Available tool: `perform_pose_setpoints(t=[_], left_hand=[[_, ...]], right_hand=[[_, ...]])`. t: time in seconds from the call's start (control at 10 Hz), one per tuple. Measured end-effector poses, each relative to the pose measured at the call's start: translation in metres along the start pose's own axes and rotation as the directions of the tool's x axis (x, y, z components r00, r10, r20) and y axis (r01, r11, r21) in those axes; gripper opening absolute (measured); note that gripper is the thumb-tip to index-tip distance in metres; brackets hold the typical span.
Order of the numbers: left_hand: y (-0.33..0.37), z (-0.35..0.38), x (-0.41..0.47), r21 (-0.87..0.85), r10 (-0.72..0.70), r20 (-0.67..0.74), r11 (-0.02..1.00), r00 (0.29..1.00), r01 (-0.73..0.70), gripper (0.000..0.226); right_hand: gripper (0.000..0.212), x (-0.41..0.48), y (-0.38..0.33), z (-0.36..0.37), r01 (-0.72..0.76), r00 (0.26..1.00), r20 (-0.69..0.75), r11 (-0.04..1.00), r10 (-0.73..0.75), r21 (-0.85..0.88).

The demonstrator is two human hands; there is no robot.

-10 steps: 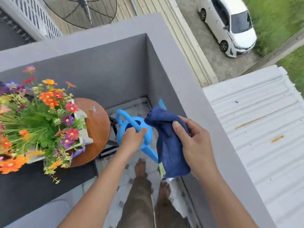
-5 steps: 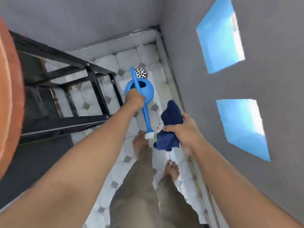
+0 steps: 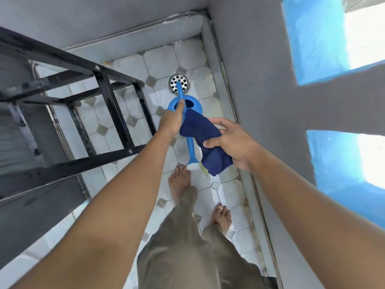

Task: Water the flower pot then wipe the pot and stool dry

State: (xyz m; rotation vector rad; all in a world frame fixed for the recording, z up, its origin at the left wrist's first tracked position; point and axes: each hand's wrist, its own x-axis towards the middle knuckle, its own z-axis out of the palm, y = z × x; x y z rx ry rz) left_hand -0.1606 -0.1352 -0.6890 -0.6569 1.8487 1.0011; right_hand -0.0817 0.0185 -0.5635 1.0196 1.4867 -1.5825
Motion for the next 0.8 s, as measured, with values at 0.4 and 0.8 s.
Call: perform_pose_setpoints(t=[0.4,0.8], left_hand=[[-0.023,-0.029,-0.032,-0.598,0.198,-0.028,0.782,0.980,-0.176,0.027],[-0.029,-0.006,-0.034,0.225,0.392,0.011,0.895,0.920,-0.384,0.064]], right_hand=[[0.045,0.053,-0.034,0.002,0.156,0.953,-0.199,0.930,-0.231,-0.332],[0.059,0.071,0.020,0.042,0.171,0.961,-0.074,0.785,-0.265,-0.596]])
